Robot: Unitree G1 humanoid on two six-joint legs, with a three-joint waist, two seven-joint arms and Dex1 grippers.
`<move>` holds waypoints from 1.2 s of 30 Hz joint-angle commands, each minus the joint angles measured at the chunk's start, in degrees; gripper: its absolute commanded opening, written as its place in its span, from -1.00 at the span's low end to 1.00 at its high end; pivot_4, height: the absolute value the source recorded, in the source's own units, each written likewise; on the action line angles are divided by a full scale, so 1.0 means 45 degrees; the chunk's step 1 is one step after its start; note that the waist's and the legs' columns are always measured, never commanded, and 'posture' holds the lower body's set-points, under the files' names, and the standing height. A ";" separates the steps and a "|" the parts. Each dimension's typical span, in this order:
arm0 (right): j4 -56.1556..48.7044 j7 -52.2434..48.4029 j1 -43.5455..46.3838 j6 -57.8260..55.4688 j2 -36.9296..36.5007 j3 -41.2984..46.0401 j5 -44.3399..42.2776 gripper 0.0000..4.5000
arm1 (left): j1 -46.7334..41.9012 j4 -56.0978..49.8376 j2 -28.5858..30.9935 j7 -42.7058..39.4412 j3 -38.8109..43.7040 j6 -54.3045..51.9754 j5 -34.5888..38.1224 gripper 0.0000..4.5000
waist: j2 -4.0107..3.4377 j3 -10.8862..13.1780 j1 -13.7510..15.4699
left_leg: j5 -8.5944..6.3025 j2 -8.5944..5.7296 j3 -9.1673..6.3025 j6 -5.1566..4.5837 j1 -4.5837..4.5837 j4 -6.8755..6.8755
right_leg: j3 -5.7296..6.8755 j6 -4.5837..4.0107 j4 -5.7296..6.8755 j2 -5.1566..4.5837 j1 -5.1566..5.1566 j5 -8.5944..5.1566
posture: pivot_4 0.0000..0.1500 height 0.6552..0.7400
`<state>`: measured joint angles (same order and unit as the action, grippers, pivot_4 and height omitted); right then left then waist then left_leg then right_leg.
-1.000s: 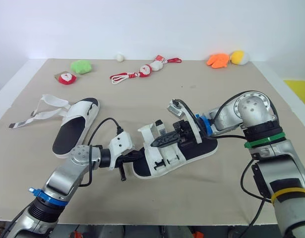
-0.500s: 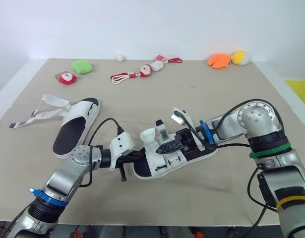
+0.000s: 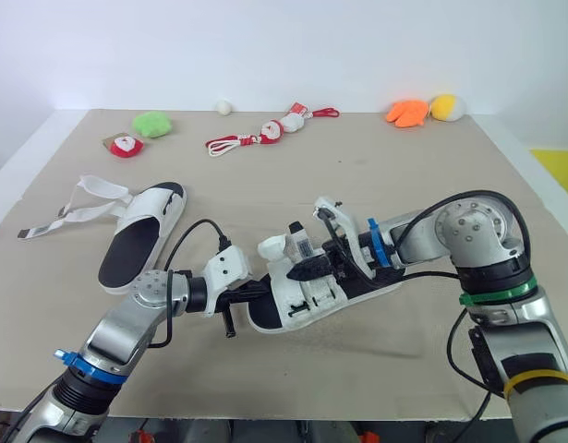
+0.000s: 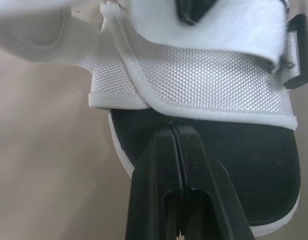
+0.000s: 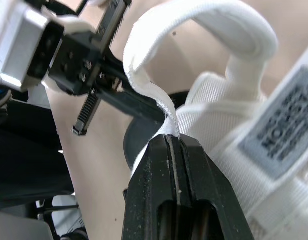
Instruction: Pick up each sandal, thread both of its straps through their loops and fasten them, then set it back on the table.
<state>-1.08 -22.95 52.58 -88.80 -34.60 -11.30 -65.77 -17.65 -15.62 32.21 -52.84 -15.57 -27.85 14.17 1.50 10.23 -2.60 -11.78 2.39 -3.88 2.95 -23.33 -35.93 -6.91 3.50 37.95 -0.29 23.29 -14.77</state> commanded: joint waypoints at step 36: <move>0.1498 0.0934 0.1195 -0.0806 -0.0118 -0.0186 -0.2134 -0.97 | 0.0459 0.0649 -0.0152 0.0005 -0.0929 -0.0410 -0.0492 -1.00 | -0.0001 0.0001 -0.0002 | 0.0001 -0.0031 -0.0004 0.0000 -0.0004 -0.0008 | -0.0005 -0.0013 0.0000 -0.0026 -0.0007 -0.0003 | 1.00 1.00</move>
<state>8.72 -19.46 57.87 -92.21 -34.71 -12.78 -76.73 -17.62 -15.27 31.62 -52.79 -15.56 -27.67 13.97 1.50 10.24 -2.61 -11.78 2.25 -3.90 2.95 -23.34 -35.97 -6.93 3.44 37.95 -0.41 23.26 -14.78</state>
